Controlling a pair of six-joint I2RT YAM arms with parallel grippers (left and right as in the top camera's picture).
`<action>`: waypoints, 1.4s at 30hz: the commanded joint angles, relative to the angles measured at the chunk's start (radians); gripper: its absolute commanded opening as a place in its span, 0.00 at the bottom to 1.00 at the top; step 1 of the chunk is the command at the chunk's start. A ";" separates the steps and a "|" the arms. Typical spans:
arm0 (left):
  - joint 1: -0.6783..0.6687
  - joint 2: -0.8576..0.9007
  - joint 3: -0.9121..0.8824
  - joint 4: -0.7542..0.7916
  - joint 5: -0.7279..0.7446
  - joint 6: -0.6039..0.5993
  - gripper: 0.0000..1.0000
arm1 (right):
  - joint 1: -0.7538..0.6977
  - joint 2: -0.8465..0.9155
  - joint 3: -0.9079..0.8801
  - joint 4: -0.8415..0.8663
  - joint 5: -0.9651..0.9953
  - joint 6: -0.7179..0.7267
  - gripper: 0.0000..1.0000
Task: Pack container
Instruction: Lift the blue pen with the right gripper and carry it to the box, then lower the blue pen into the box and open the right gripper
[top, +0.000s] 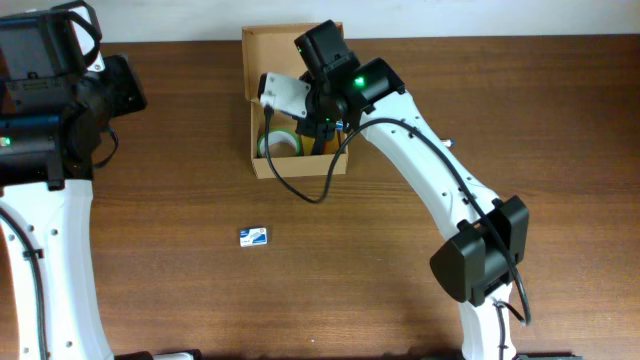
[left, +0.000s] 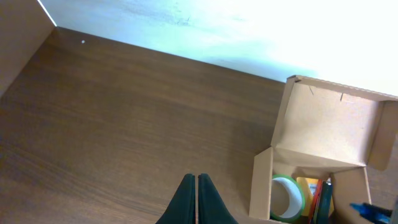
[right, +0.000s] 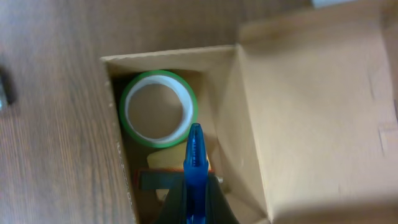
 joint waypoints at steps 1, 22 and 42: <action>0.003 -0.006 0.008 -0.001 0.000 -0.005 0.02 | -0.001 0.040 -0.013 0.014 -0.077 -0.161 0.04; 0.003 -0.006 0.008 -0.002 0.000 -0.005 0.04 | 0.011 0.206 -0.013 0.184 -0.073 -0.226 0.07; 0.003 -0.006 0.008 -0.002 0.000 -0.005 0.04 | 0.011 0.172 -0.008 0.217 -0.066 -0.102 0.66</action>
